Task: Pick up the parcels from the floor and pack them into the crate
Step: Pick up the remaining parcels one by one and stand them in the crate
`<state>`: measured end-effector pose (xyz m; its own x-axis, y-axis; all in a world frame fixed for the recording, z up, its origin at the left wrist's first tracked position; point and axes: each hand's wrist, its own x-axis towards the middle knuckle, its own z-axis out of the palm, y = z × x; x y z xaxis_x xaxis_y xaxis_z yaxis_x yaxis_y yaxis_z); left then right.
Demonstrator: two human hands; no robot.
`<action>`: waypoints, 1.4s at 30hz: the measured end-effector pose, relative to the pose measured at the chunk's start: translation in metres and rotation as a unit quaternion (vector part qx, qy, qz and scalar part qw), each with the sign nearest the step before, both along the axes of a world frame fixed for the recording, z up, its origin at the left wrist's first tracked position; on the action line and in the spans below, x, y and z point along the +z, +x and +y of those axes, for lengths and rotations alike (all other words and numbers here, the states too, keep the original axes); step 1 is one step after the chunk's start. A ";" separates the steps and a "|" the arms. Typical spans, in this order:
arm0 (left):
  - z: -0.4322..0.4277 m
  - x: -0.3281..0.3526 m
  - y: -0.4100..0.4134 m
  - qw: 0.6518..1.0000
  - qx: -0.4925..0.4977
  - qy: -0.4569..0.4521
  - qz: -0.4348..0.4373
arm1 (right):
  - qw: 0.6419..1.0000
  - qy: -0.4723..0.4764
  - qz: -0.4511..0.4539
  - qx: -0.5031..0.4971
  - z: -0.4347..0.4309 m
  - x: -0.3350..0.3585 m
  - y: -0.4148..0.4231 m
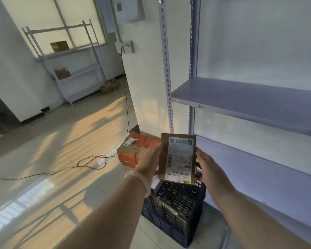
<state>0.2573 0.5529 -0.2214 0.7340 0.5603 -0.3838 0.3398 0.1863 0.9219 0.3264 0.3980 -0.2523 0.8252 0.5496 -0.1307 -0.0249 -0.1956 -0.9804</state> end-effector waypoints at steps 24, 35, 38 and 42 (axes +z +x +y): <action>0.201 -0.379 0.189 0.936 -0.210 -0.125 0.254 | 0.891 -0.194 0.325 -0.253 0.216 -0.353 0.123; 0.240 -0.530 0.238 0.920 -0.289 -0.021 0.265 | 0.858 -0.136 0.382 -0.315 0.261 -0.502 0.166; 0.246 -0.549 0.244 0.930 -0.276 -0.002 0.241 | 0.865 -0.133 0.368 -0.313 0.271 -0.516 0.170; 0.246 -0.563 0.251 0.937 -0.275 0.000 0.216 | 0.875 -0.107 0.366 -0.299 0.267 -0.525 0.173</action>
